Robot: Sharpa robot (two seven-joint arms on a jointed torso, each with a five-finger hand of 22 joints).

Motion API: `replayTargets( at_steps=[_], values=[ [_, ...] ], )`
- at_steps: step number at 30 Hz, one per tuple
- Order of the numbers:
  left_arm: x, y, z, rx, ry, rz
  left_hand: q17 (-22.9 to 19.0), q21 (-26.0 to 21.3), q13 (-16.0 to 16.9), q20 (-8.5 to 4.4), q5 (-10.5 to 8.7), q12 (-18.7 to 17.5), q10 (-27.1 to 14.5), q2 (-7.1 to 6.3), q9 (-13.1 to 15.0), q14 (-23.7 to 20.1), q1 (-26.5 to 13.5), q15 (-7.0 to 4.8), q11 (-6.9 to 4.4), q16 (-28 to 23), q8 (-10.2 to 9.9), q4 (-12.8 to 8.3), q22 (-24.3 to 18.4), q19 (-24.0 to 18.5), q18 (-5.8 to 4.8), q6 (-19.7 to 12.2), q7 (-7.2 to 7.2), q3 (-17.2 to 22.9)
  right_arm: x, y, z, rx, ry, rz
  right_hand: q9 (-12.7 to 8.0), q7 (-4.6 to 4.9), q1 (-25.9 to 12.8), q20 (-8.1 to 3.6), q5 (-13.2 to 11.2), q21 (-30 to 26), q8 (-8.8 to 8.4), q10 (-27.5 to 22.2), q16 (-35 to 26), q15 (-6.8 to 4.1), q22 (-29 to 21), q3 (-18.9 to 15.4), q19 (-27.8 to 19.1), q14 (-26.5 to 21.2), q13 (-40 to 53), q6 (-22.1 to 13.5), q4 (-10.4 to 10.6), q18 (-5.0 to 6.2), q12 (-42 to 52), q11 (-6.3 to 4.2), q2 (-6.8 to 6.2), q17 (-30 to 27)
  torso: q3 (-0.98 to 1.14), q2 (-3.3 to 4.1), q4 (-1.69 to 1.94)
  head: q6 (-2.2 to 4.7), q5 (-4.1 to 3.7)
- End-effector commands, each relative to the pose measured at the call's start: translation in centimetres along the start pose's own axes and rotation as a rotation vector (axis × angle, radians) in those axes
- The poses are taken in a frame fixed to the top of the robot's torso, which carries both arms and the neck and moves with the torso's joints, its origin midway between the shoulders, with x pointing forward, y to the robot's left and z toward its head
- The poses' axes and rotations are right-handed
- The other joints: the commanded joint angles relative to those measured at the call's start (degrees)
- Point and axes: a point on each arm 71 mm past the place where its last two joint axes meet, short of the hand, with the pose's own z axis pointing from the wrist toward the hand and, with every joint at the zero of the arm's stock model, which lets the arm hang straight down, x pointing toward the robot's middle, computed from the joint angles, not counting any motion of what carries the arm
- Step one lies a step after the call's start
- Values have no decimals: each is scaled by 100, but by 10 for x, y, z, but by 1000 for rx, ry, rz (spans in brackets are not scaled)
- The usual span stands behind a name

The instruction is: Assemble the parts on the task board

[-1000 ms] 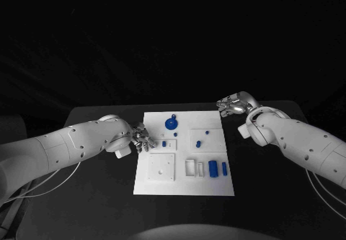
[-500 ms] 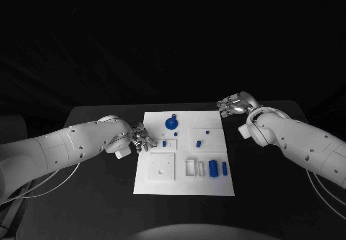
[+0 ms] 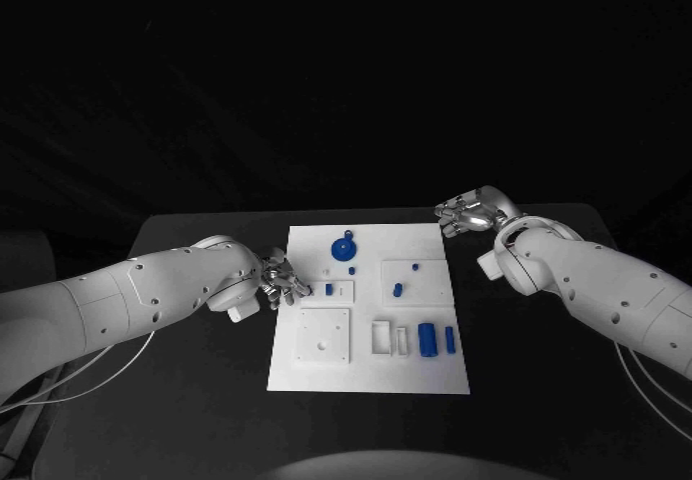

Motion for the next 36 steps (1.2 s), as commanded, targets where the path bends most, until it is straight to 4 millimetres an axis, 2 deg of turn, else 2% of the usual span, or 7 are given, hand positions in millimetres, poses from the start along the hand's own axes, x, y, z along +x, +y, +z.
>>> replayTargets(
  at_steps=[1,4,22,27,33,35,36],
  values=[
    [-1,0,-1,-10,-7,-1,9,27,-7,-19,25,19,285,-8,77,39,43,14,-10,13,-5,-566,110,-12,54,197,-129,576,1,-1,0,2,11,-1,-2,32,-63,4,19,9,-18,-12,-37,10,-8,1,-36,6,-8,-23,8,9,-12,15,16,-5,5,3,-4,5,7],
    [-4,-1,-3,-2,6,-2,19,82,-45,-18,13,38,289,-25,301,44,57,17,-12,11,-353,-599,109,-40,54,392,-137,590,1,-2,0,4,12,-2,-2,32,-63,4,19,9,-18,-12,-37,10,-8,1,-36,6,-8,-23,8,9,-12,15,16,-5,6,3,-7,3,15],
    [-22,-19,-10,37,158,-7,32,130,-43,-12,80,63,287,-38,506,1,35,21,3,39,-343,-661,112,-105,52,397,-145,592,7,3,-1,-11,26,4,-2,39,29,-3,-4,11,-17,-16,-38,5,-5,-4,-39,3,-9,-23,-111,14,-13,14,-15,-6,5,5,-16,96,37],
    [-24,-28,-16,149,242,-117,28,131,-47,-13,81,51,285,-33,520,-9,25,18,3,34,-344,-655,107,-114,52,389,-145,584,21,20,-5,-90,71,-42,-4,54,467,-85,-25,183,-16,122,28,-52,107,-407,29,91,-2,25,-862,29,25,-33,-7,42,4,4,4,178,22],
    [-25,-36,-24,303,306,-272,24,127,-43,-13,106,58,286,-51,549,-13,6,15,-5,31,-341,-644,101,-116,52,411,-157,548,41,51,-17,-244,113,-130,-8,-2,875,-341,-5,849,-15,584,490,-291,562,-980,300,455,162,90,-1354,-7,323,-252,12,491,1,-1,11,246,31],
    [-24,-38,-27,341,323,-329,24,126,-40,-15,174,66,287,-69,562,-8,-10,12,-7,35,-336,-643,101,-113,50,429,-163,539,48,62,-22,-296,133,-168,-9,-28,913,-457,14,1252,-16,721,890,-388,862,-1140,350,521,336,125,-1443,-29,533,-314,-10,879,-5,3,3,261,39],
    [-24,-39,-28,353,327,-350,24,127,-39,-18,245,71,288,-81,567,-8,-22,10,-9,35,-336,-644,101,-112,50,436,-165,537,51,67,-24,-316,143,-185,19,-66,844,-581,120,2297,92,286,1929,-453,1813,-1361,-370,-207,855,212,-1602,-170,893,-286,203,2176,-8,2,4,264,37]
  ],
)
